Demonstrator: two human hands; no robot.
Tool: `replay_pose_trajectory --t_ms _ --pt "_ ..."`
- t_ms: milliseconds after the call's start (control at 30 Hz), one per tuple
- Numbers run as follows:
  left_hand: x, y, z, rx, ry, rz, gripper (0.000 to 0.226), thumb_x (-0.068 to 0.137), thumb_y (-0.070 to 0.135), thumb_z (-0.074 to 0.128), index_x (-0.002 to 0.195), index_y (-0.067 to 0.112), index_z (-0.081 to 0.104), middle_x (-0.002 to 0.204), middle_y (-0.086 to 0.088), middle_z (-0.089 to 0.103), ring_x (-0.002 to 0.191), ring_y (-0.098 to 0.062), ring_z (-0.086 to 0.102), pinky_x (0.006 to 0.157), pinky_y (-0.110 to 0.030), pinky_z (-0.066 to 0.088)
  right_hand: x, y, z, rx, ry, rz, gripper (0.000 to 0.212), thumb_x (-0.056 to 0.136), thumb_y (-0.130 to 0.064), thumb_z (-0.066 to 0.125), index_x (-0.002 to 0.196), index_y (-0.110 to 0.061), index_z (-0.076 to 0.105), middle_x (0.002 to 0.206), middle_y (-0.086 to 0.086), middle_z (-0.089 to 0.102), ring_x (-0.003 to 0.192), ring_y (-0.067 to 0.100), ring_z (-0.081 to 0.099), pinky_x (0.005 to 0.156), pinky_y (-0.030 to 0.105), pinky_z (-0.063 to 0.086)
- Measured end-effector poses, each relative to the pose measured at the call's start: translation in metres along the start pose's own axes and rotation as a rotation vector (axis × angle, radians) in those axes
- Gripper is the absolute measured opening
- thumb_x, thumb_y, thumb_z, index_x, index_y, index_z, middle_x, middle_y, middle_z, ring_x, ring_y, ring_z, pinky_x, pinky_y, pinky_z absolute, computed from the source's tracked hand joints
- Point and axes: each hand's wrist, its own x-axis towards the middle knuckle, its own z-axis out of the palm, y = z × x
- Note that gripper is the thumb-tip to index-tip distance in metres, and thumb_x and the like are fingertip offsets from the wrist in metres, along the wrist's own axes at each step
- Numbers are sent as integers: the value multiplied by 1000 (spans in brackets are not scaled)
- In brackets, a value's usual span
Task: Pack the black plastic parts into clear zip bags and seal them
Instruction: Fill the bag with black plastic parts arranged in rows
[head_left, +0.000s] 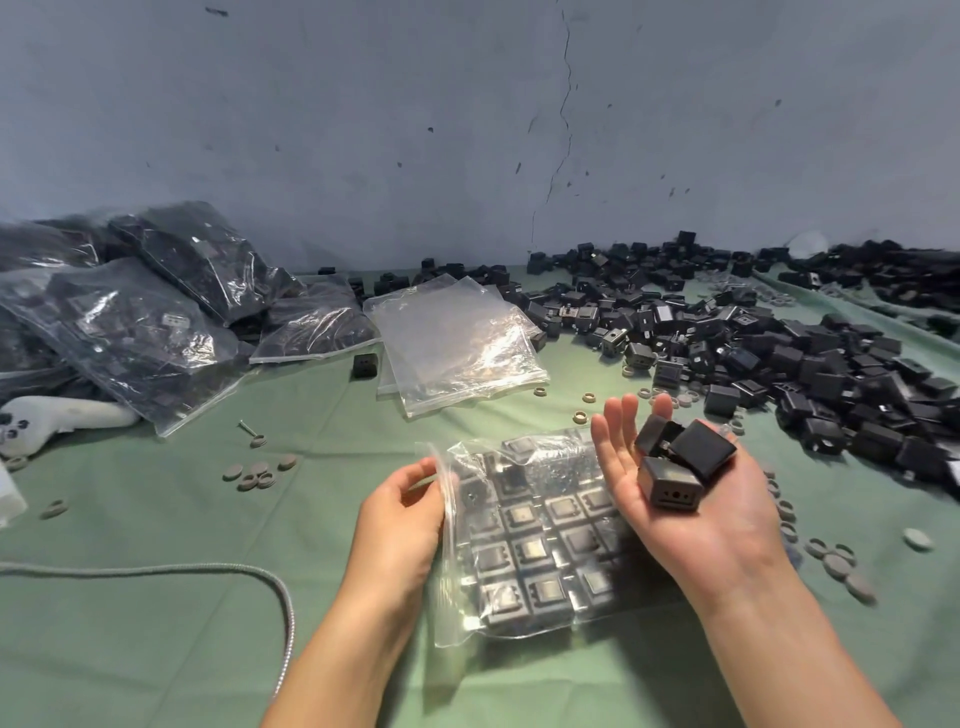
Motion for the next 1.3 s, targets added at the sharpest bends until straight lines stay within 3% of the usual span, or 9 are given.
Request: replay_pose_trajectory --t_ms 100,200,333,467,600,800,967,1133,1300 --pt "2 2 2 -33 30 -14 27 91 11 68 117 15 62 84 -1 77 69 -11 71 58 -21 53 0 -3 0 8 -5 -14 28 98 -30 46 105 -14 68 111 12 69 96 33 72 76 50 61" --pt "3 5 1 -177 68 -38 17 99 9 52 112 14 61 79 -2 77 65 -8 71 57 -21 54 0 -6 1 11 -8 -27 29 98 -29 45 106 -14 67 109 13 69 95 33 72 76 50 61" --pt "1 5 2 -196 -8 -40 27 98 16 56 124 11 57 99 -9 72 77 -10 72 71 -29 58 1 -5 2 4 1 -26 28 98 -29 45 104 -14 68 112 12 69 95 32 72 76 49 61" --pt "2 9 5 -239 -45 -43 41 93 10 61 133 13 51 88 -2 76 78 -7 73 74 -24 54 0 -2 2 -5 -2 -11 26 96 -29 47 104 -15 67 112 11 69 96 31 72 78 48 61" --pt "5 8 7 -212 -66 -30 57 89 11 68 141 17 46 103 -6 75 87 -7 73 87 -26 53 0 -1 2 -17 -1 -5 26 96 -30 47 105 -15 67 110 11 69 97 30 71 80 48 60" --pt "11 5 7 -42 -72 21 57 92 8 63 144 23 41 87 10 76 81 -4 68 78 -21 48 1 -2 1 -13 8 -16 26 95 -31 48 105 -16 67 110 11 69 96 30 71 81 47 60" --pt "11 11 12 -81 -141 -19 71 88 -11 57 148 20 34 114 -2 73 87 -16 69 68 -20 56 3 -1 1 -10 15 -19 26 94 -30 48 103 -16 68 111 11 69 95 29 72 81 47 60" --pt "9 14 10 -295 -226 -105 75 90 -23 39 150 22 34 120 -21 66 96 -32 73 76 -33 59 6 3 0 -10 12 -10 27 95 -29 47 105 -14 68 110 12 69 96 31 72 81 48 60" --pt "9 20 8 -369 -239 -174 71 88 -22 40 146 20 39 119 -24 66 99 -34 72 78 -36 59 9 7 0 -16 22 1 27 95 -29 47 107 -15 68 109 12 70 97 32 72 84 48 58"
